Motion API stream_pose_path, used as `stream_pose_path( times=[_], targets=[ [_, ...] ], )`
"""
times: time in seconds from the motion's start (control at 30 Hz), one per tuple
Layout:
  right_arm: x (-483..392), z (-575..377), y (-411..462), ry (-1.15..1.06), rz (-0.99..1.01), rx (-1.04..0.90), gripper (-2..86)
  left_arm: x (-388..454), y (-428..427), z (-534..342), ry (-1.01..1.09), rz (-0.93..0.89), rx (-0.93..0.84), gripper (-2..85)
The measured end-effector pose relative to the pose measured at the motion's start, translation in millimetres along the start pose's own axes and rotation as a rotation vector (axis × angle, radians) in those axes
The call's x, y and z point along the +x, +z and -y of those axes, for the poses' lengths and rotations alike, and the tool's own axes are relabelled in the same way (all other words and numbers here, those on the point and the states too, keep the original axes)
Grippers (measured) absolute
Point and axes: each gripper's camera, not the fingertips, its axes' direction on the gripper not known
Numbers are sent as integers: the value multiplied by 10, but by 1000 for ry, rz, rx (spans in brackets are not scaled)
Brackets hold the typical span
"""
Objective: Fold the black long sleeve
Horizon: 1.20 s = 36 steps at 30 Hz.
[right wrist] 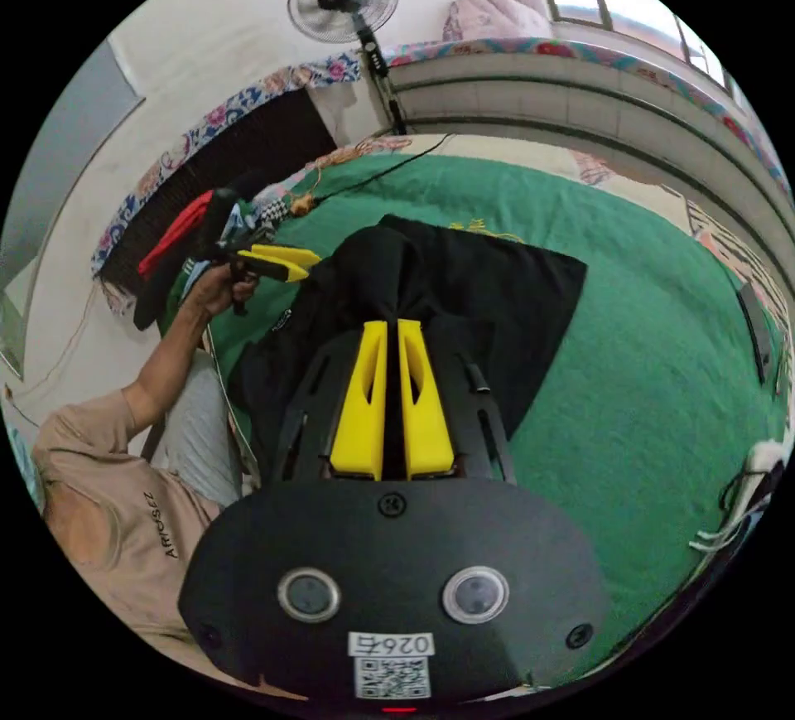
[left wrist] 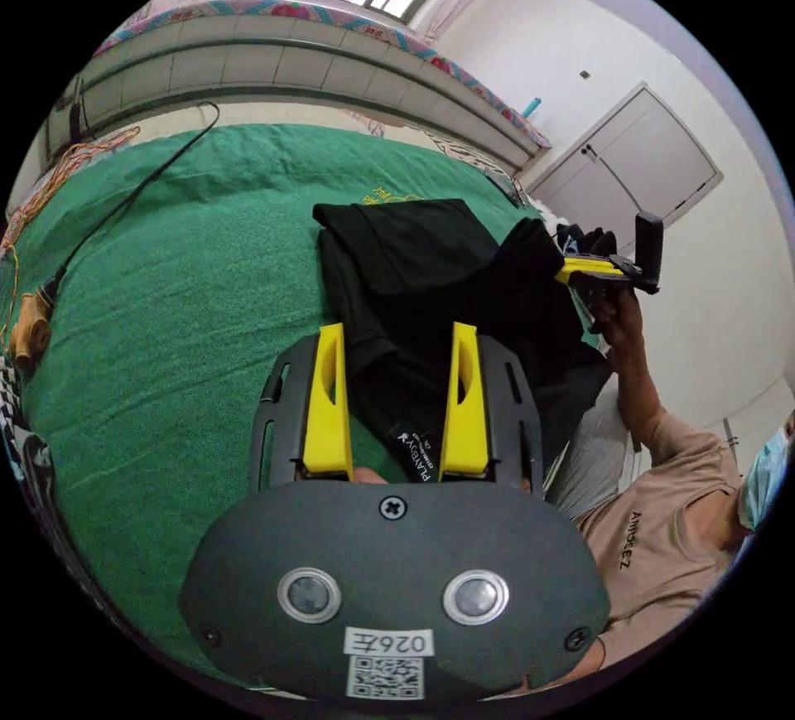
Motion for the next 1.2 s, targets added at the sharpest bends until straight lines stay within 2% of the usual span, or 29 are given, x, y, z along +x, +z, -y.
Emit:
stream_pose_path(
  times=[0.1,0.17,0.27,0.3,0.37,0.5,0.57,0.63,0.73,0.77,0.83,0.87,0.97,1.0,1.03,1.07,1.13,1.2],
  targets=[
    [677,-325,-594,279,-75,109,-12,-4,-90,-59,-8,-2,46,167],
    [1130,-674,-830,534,-280,53,-3,31,-104,-84,5,11,54,163],
    [1284,-887,-970,679,-424,53,33,230,-29,-97,102,-25,13,147],
    [1245,-873,-1000,663,-425,80,36,370,17,-106,172,-70,-5,138],
    [951,-682,-1000,496,-390,145,48,593,82,-139,267,-132,-25,137],
    [583,-353,-549,256,-220,25,69,995,423,-249,398,-102,-144,143],
    [482,-212,-40,191,-61,-149,90,1109,714,-310,449,-81,-276,116],
    [420,-169,354,166,21,-308,88,1236,1098,-427,507,-109,-479,65],
    [188,-166,574,50,16,-466,46,1446,1015,-550,675,-118,-521,27],
    [34,-210,574,-65,122,-592,31,1492,960,-583,724,-155,-535,22],
    [-175,-381,499,-208,216,-701,21,1589,678,-728,869,-318,-554,10],
    [-256,-510,442,-261,227,-759,15,1584,601,-754,886,-340,-545,8],
    [-325,-690,158,-295,203,-693,14,1362,277,-720,802,-251,-381,0],
    [-340,-695,79,-305,193,-645,14,1200,210,-623,673,-186,-278,1],
    [-346,-661,-71,-301,157,-526,12,1039,197,-505,525,-147,-191,5],
    [-309,-573,-180,-237,109,-386,13,976,210,-455,464,-143,-154,9],
    [-259,-425,-188,-126,95,-234,26,951,374,-320,389,-159,-41,78],
    [-308,-317,40,-94,76,-236,54,1155,624,-249,442,-96,-64,168]
  ],
)
